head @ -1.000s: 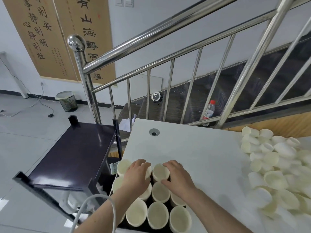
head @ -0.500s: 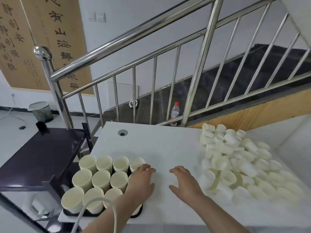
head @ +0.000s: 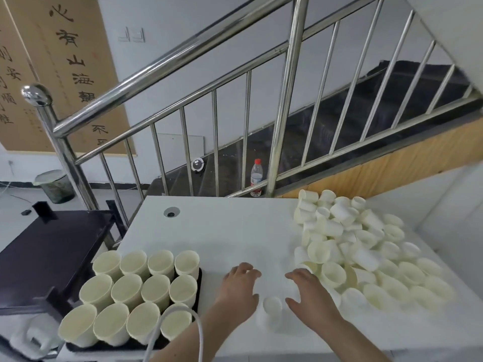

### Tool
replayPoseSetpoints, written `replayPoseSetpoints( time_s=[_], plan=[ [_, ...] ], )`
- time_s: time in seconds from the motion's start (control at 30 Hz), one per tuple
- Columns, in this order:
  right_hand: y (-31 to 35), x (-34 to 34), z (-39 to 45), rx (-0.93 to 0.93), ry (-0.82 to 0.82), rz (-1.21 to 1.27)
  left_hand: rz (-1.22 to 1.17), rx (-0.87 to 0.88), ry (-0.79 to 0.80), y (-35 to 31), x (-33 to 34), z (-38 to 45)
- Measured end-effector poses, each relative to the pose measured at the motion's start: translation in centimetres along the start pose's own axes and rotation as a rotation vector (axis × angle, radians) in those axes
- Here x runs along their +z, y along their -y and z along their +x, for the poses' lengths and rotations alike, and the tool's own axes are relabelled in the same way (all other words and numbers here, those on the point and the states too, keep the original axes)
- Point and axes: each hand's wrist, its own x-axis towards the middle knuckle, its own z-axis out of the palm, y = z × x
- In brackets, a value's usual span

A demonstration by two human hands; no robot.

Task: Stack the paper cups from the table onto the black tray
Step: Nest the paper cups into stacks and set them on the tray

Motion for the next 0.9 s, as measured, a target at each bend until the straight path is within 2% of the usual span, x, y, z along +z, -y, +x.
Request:
replayPoseSetpoints(
  time_s=[0.33, 0.47, 0.77, 0.9],
  plan=[
    [-7.8, -1.8, 5.9, 0.123, 0.049, -0.019, -0.032, 0.019, 0.146, -2.9, 4.6, 10.3],
    [-9.6, -1.3, 8.5, 0.138, 0.118, -0.011, -0.023, 0.003, 0.208, -2.6, 5.9, 13.2],
    [-10.5, 0.0, 11.2, 0.023, 0.183, -0.017, -0.028, -0.102, 0.226, -2.4, 7.0, 13.4],
    [-10.7, 0.7, 11.0, -0.022, 0.221, -0.027, -0.041, -0.150, 0.301, -2.8, 7.6, 11.6]
  ],
)
